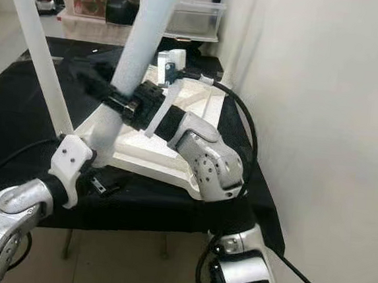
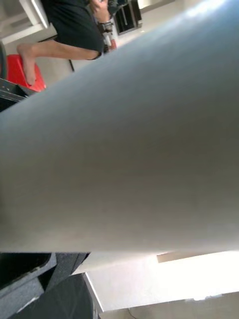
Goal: Building children table
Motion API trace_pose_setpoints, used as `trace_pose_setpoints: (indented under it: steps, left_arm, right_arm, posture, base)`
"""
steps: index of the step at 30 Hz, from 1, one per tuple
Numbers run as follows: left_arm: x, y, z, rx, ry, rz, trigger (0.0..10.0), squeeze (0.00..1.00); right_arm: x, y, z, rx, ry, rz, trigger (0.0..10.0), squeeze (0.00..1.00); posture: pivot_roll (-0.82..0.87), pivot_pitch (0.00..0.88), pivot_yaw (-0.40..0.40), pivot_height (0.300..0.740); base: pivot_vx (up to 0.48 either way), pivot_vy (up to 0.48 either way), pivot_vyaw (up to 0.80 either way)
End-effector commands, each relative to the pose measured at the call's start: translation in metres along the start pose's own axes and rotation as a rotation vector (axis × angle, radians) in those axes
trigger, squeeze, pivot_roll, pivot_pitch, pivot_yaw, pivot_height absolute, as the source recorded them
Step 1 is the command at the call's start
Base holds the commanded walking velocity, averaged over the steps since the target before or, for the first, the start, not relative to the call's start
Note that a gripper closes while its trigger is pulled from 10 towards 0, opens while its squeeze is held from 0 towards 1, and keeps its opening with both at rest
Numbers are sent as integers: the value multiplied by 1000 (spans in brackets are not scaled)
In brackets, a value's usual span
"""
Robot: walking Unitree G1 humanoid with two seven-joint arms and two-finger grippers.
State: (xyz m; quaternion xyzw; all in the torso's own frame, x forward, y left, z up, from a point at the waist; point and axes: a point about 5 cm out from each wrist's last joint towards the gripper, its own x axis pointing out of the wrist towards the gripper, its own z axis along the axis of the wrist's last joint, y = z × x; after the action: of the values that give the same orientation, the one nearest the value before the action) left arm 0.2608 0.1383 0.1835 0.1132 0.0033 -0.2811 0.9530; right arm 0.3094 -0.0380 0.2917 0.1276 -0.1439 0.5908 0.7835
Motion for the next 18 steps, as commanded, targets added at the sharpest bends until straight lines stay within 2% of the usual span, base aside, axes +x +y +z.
trace_pose_setpoints:
  steps: [1,6,8,10,11,18]
  left_arm:
    - [1,2,1,3,-1,-10,10000,0]
    - [2,1,1,-5,-4,-16,10000,0]
    - [5,-8,8,-11,-34,-82,10000,0]
    - [5,-8,8,-11,-34,-82,10000,0]
    - [7,-12,11,-6,-48,-116,10000,0]
    - [11,-9,10,12,-43,-115,10000,0]
  right_arm:
    - [-1,4,-1,-6,17,28,0,0]
    - [-4,4,-3,-12,40,37,0,0]
    - [-4,4,-6,-14,49,21,0,0]
    - [-4,4,-6,-14,49,21,0,0]
    - [-4,4,-7,-12,57,17,0,0]
    - [-4,7,-8,-3,67,40,0,0]
  posture:
    - [38,0,-69,740]
    - [33,0,-71,740]
    - [33,0,-74,740]
    - [33,0,-74,740]
    - [33,0,-74,740]
    - [30,0,-73,740]
  base:
    - [0,0,0]
    - [0,0,0]
    - [0,0,0]
    - [0,0,0]
    - [0,0,0]
    - [0,0,0]
